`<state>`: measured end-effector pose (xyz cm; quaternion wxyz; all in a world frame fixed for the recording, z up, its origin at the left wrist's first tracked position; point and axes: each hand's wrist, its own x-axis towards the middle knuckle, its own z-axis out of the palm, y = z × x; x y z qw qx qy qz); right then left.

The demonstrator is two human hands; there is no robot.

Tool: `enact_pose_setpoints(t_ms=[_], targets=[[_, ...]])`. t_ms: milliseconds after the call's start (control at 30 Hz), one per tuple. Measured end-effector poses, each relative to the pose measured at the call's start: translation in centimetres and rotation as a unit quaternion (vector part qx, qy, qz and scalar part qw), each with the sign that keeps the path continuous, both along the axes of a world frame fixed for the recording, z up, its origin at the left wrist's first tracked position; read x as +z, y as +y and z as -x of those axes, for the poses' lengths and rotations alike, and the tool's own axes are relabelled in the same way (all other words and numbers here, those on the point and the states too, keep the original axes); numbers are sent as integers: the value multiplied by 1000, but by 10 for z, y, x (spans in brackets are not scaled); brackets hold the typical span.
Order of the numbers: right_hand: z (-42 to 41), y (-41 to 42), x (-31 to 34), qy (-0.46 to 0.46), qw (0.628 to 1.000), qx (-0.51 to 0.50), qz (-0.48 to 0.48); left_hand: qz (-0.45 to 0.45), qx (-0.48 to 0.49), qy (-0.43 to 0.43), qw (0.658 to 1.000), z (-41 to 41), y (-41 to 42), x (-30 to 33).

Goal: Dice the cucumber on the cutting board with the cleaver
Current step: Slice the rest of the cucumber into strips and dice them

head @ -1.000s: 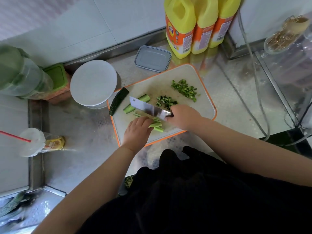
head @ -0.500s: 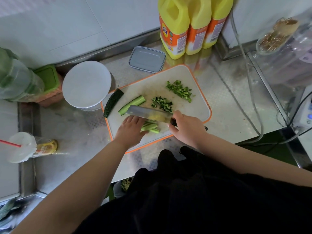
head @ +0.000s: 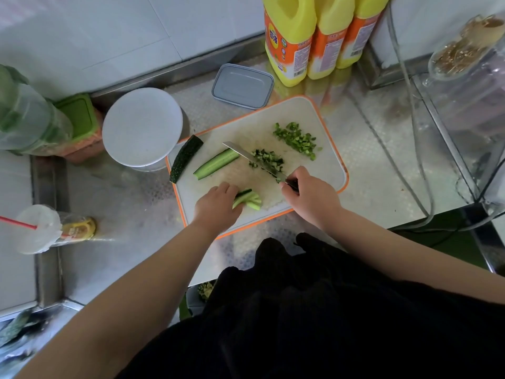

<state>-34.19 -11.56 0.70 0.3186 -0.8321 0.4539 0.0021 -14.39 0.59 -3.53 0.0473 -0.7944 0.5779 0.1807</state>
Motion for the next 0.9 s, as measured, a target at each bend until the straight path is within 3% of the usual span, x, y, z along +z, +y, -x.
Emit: enact_pose_setpoints(t_ms=[100,267,600,900], targets=[[-2,1,-1,0,1000,0,-12,-20,124,14,992,17,-3,3],[-3,0,2,-7,1000,-10,-25,-24,324,75,943,33,-15,9],[-1,5,1,7,999,-2,-38,43,243,57,967,31,-15,-4],[-2,6,2,3,998,-17,-63,68,330,76,938,34,-28,-5]])
